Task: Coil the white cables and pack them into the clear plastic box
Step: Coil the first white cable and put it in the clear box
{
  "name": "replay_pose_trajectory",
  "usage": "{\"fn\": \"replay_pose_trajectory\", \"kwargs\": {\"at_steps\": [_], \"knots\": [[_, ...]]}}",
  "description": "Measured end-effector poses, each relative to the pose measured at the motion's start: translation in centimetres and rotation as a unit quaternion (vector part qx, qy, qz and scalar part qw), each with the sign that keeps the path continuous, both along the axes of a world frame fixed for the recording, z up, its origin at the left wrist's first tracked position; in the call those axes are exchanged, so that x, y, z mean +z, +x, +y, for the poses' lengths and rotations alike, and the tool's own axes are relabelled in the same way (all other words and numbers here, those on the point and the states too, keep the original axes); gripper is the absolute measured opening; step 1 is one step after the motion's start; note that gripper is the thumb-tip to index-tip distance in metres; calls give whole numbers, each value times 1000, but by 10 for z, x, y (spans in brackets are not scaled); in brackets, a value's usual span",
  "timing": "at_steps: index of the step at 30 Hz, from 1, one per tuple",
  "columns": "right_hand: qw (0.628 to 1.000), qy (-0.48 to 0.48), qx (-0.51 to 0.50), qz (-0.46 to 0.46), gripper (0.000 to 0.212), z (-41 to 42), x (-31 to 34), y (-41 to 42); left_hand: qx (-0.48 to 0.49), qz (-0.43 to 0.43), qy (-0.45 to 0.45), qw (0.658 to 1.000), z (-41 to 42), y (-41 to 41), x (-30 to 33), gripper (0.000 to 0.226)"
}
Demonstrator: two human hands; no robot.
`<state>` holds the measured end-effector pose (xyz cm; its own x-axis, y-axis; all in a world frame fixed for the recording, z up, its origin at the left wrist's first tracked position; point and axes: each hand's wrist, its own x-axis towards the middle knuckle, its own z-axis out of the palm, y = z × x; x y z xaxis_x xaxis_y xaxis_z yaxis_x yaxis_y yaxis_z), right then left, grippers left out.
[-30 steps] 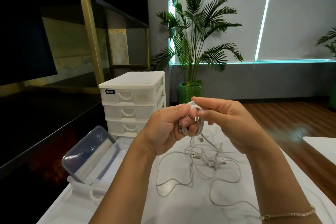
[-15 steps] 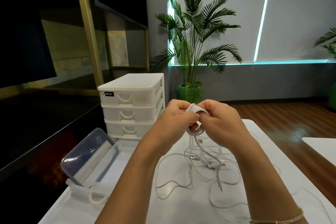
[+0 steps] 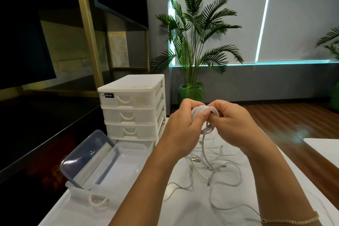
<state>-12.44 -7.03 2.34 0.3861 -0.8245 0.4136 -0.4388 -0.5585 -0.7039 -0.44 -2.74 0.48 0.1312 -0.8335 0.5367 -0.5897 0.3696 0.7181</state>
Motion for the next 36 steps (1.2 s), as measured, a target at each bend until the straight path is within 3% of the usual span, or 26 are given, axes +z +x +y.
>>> {"fn": "replay_pose_trajectory", "kwargs": {"at_steps": [9,12,15,22,25,26,31,36], "knots": [[998,-22,19,-50,3,-1,-5,6,33,48,8,998,-4,4,0,18],[993,1,39,-112,26,-2,-7,4,26,88,24,995,-6,3,-2,20],[990,15,57,-131,33,-4,-7,2,9,162,32,986,-7,3,-2,18],[981,-164,-23,-99,36,-2,-7,6,-32,309,38,950,-9,7,2,15],[968,-238,-46,-66,16,-2,-8,8,-31,344,42,938,-10,10,3,17],[969,-236,-60,-51,10,-3,-8,8,-31,354,43,934,-10,11,3,17],[981,-166,-93,27,23,-4,-12,14,-50,373,35,926,-10,14,4,10],[998,-60,-34,-13,20,-2,-6,11,-53,294,12,954,-7,16,1,15]]}}
